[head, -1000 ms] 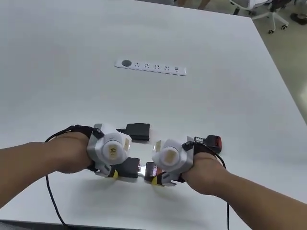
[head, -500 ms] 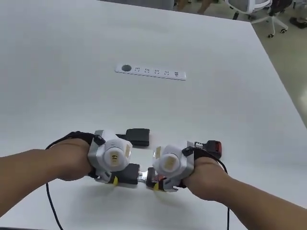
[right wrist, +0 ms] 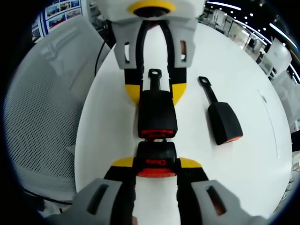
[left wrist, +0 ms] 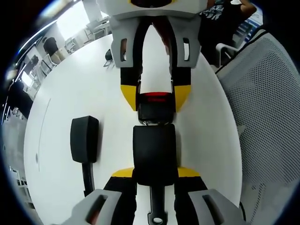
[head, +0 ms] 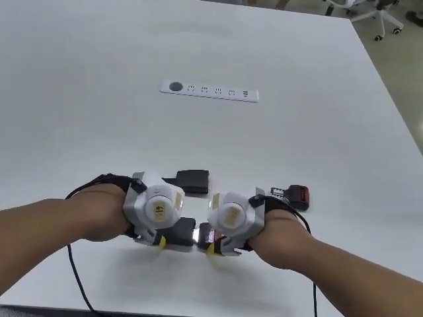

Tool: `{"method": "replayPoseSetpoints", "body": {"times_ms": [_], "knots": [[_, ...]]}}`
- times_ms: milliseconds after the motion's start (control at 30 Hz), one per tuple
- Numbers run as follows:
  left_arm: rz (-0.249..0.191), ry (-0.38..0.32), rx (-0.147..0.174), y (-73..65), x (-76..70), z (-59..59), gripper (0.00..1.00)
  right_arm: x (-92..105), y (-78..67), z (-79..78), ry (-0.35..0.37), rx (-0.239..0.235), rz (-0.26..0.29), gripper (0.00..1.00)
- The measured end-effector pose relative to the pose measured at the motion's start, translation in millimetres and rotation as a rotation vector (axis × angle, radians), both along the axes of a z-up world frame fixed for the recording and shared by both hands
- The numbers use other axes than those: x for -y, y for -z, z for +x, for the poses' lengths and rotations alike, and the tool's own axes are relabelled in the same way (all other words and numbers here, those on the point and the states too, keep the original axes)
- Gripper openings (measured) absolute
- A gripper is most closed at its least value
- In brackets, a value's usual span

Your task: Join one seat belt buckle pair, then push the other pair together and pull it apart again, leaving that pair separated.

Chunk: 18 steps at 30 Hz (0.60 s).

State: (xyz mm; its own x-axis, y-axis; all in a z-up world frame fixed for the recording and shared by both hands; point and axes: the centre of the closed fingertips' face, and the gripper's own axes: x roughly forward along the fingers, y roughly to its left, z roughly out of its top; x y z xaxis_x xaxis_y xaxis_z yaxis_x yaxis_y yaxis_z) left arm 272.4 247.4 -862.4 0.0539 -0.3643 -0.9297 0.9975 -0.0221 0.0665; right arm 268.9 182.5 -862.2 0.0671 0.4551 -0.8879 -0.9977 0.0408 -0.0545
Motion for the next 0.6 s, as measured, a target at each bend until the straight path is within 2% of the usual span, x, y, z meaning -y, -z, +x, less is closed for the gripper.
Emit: {"method": "replayPoseSetpoints", "body": {"times_ms": [33,167,600], "knots": [[0.002,-0.011,-0.001,0.3,-0.5,1.4,0.3,2.2,-1.7,1.1,0.022,0.002,-0.015,0.31],[0.002,-0.016,0.005,0.5,-0.5,0.9,0.3,1.9,-3.4,-0.2,0.006,0.001,0.003,0.31],[-0.026,-0.026,0.006,0.1,-1.4,0.2,0.31,3.2,-1.5,-2.0,0.007,-0.008,0.004,0.33]]}}
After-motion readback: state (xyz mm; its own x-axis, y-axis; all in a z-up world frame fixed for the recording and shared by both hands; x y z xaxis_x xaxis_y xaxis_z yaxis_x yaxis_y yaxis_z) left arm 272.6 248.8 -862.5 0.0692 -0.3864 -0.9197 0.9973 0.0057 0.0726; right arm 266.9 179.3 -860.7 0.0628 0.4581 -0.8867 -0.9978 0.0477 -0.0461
